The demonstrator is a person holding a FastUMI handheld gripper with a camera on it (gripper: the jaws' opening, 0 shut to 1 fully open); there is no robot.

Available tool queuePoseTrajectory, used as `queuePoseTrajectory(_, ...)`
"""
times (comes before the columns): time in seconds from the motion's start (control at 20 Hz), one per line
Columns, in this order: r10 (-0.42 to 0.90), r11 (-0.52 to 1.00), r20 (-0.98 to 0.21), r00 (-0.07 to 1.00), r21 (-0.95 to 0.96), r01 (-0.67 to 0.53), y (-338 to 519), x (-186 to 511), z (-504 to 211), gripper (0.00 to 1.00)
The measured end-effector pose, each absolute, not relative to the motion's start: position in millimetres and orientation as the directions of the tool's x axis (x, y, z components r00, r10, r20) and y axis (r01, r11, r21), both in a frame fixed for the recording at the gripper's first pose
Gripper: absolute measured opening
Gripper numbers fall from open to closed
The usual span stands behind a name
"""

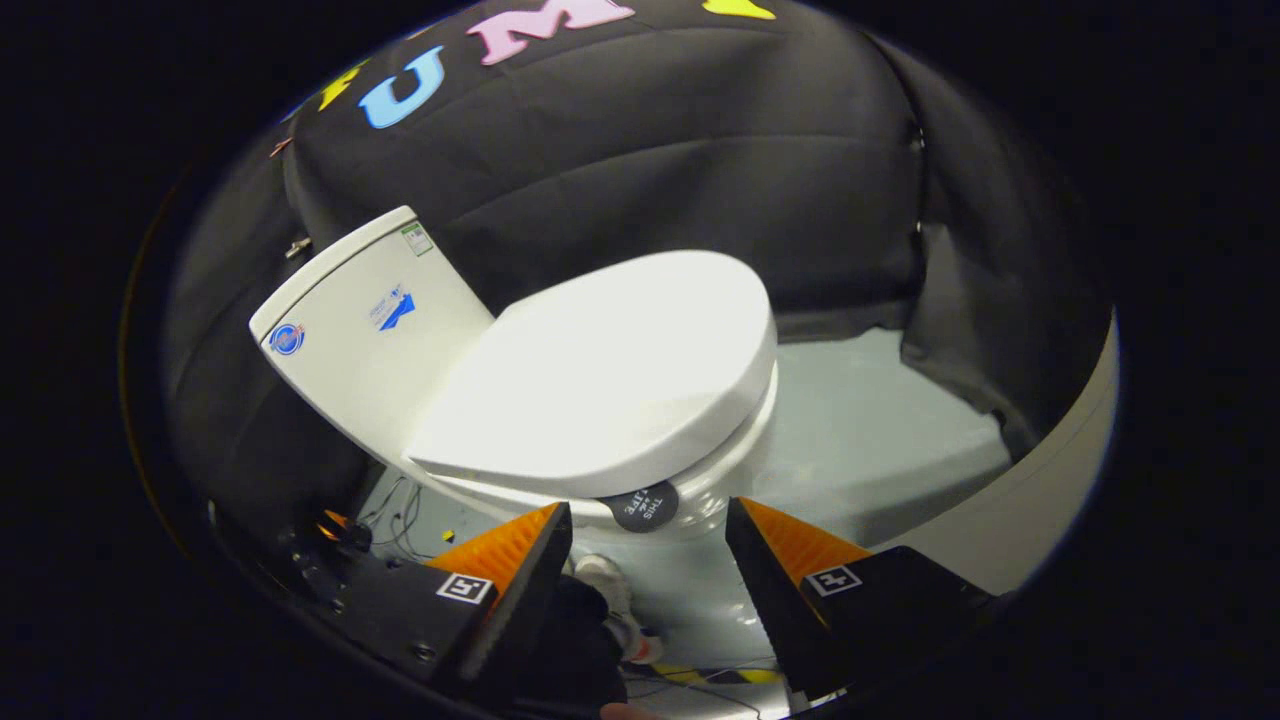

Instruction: Open the toilet lid.

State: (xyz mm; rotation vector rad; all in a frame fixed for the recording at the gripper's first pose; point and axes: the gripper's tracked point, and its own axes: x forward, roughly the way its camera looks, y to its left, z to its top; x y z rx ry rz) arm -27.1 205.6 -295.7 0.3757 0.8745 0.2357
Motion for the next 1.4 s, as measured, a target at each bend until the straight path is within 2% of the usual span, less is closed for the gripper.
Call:
queuePoseTrajectory(0.1,0.346,0.91,-0.731,0.589,0.414,-0.021,203.0,-20.1,-322.8,0.95)
queuePoseTrajectory(0.25,0.411,0.86,-0.705,0.578,0.51,0.01,213.8,-10.7,-327.0,0.95)
queuePoseTrajectory(0.4,0.463,0.823,-0.674,0.576,0.568,0.004,221.0,-5.9,-329.6,0.78)
queuePoseTrajectory(0.45,0.483,0.812,-0.661,0.575,0.584,-0.01,224.2,-4.6,-328.4,0.78)
queuePoseTrajectory(0.55,0.502,0.802,-0.664,0.554,0.598,-0.01,226.7,-5.1,-334.3,0.5)
queuePoseTrajectory(0.65,0.526,0.774,-0.647,0.552,0.633,0.005,227.4,-2.4,-335.2,0.44)
queuePoseTrajectory(0.75,0.527,0.748,-0.631,0.569,0.663,0.042,220.9,3.0,-335.2,0.44)
queuePoseTrajectory(0.8,0.529,0.742,-0.635,0.563,0.668,0.056,224.2,4.9,-340.7,0.3)
queuePoseTrajectory(0.9,0.536,0.748,-0.635,0.557,0.662,0.034,223.8,-1.3,-341.0,0.3)
queuePoseTrajectory(0.95,0.52,0.742,-0.642,0.563,0.666,0.073,220.5,2.7,-343.4,0.3)
queuePoseTrajectory(1.0,0.527,0.73,-0.647,0.55,0.677,0.096,216.6,-4.1,-327.6,0.12)
queuePoseTrajectory(1.15,0.528,0.731,-0.628,0.571,0.679,0.071,222.2,5.3,-338.0,0.13)
queuePoseTrajectory(1.2,0.528,0.739,-0.648,0.549,0.669,0.08,222.1,0.8,-337.0,0.05)
queuePoseTrajectory(1.4,0.512,0.775,-0.673,0.534,0.63,0.051,218.1,0.0,-327.4,0.05)
